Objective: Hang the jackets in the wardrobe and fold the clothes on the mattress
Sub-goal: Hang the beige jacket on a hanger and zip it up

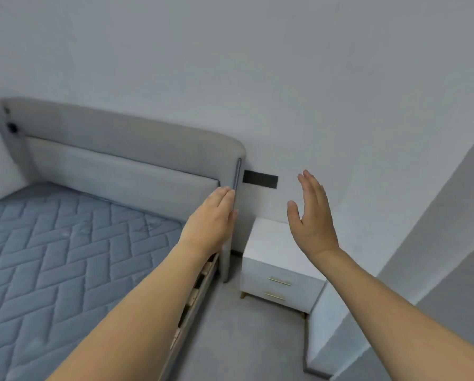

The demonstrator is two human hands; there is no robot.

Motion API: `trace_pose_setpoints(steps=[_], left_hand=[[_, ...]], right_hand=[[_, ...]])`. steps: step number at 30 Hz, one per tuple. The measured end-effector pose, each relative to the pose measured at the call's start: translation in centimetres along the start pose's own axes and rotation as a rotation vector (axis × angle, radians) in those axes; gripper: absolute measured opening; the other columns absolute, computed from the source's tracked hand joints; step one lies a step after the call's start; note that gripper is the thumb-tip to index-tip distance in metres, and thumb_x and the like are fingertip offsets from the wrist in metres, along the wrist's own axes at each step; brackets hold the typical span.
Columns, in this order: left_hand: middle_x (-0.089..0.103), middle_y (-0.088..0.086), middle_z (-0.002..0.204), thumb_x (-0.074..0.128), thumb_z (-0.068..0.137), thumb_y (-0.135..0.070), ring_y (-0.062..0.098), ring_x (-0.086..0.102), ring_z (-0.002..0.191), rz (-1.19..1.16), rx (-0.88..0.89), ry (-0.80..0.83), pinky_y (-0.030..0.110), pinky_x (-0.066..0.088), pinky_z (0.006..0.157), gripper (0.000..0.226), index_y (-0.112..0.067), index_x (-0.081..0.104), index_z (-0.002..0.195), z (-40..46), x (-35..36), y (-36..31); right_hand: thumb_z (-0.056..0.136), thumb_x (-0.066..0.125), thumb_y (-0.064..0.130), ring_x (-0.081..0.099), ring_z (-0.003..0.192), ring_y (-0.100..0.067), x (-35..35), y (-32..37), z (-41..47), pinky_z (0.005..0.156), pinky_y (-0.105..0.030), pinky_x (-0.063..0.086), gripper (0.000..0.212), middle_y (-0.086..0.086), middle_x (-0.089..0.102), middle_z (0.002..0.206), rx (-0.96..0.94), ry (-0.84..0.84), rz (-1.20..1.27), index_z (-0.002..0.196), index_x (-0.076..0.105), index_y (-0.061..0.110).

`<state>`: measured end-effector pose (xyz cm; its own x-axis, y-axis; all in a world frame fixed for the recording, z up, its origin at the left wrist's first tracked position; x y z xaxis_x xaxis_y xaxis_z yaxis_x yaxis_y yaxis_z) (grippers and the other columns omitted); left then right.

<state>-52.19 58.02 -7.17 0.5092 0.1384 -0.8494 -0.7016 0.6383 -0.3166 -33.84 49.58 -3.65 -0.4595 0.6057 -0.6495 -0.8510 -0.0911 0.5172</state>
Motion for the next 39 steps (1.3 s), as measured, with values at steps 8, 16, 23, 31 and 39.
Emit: trace_pose_setpoints(steps=[8,16,23,31,39], left_hand=[[0.037,0.012,0.155,0.043,0.105,-0.027,0.023,0.030,0.146,0.235,-0.414,-0.101,0.034,0.027,0.118,0.051,-0.003,0.037,0.150,-20.5,-16.3,23.1],[0.043,0.016,0.149,0.046,0.104,-0.024,0.028,0.039,0.139,0.361,-0.820,-0.190,0.034,0.031,0.114,0.048,0.001,0.042,0.145,-43.7,-26.7,33.2],[0.045,0.017,0.148,0.048,0.103,-0.022,0.028,0.038,0.140,0.373,-1.102,-0.189,0.032,0.024,0.116,0.048,0.002,0.043,0.144,-65.2,-30.3,38.2],[0.061,0.024,0.122,0.054,0.094,-0.005,0.036,0.058,0.118,0.281,-1.295,-0.142,0.034,0.036,0.104,0.030,0.008,0.060,0.121,-88.2,-33.0,46.0],[0.049,0.015,0.136,0.050,0.094,-0.017,0.033,0.045,0.128,0.055,-1.744,-0.115,0.039,0.036,0.105,0.039,-0.003,0.051,0.131,-111.3,-31.5,56.8]], right_hand=[[0.099,0.050,0.011,0.025,0.146,-0.020,19.8,26.5,-6.0,0.122,-0.033,0.015,0.052,-0.007,0.031,0.157,-0.296,0.374,0.257,0.148,0.036,0.006],[0.101,0.047,0.014,0.022,0.146,-0.014,33.4,45.6,-17.8,0.118,-0.021,0.010,0.050,-0.002,0.030,0.158,-0.525,0.719,0.422,0.150,0.035,0.012],[0.102,0.045,0.018,0.025,0.145,-0.015,41.5,57.5,-34.5,0.112,-0.017,0.012,0.049,-0.002,0.032,0.157,-0.626,1.028,0.438,0.150,0.034,0.012],[0.099,0.047,0.014,0.031,0.141,-0.017,49.4,68.6,-53.9,0.111,-0.020,0.019,0.052,-0.004,0.035,0.154,-0.600,1.297,0.320,0.149,0.033,0.011],[0.095,0.050,0.018,0.027,0.144,-0.019,61.7,77.1,-69.4,0.115,-0.031,0.023,0.062,-0.004,0.028,0.157,-0.535,1.488,0.152,0.152,0.028,0.014]])
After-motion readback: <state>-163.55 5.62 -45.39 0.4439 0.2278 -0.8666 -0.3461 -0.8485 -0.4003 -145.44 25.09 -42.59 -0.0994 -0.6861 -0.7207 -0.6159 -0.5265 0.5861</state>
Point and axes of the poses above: each hand's wrist, its own z-axis towards the middle knuckle, its own x-axis out of the palm, y = z × x, the point moved 9 cm from there along z, towards the middle knuckle
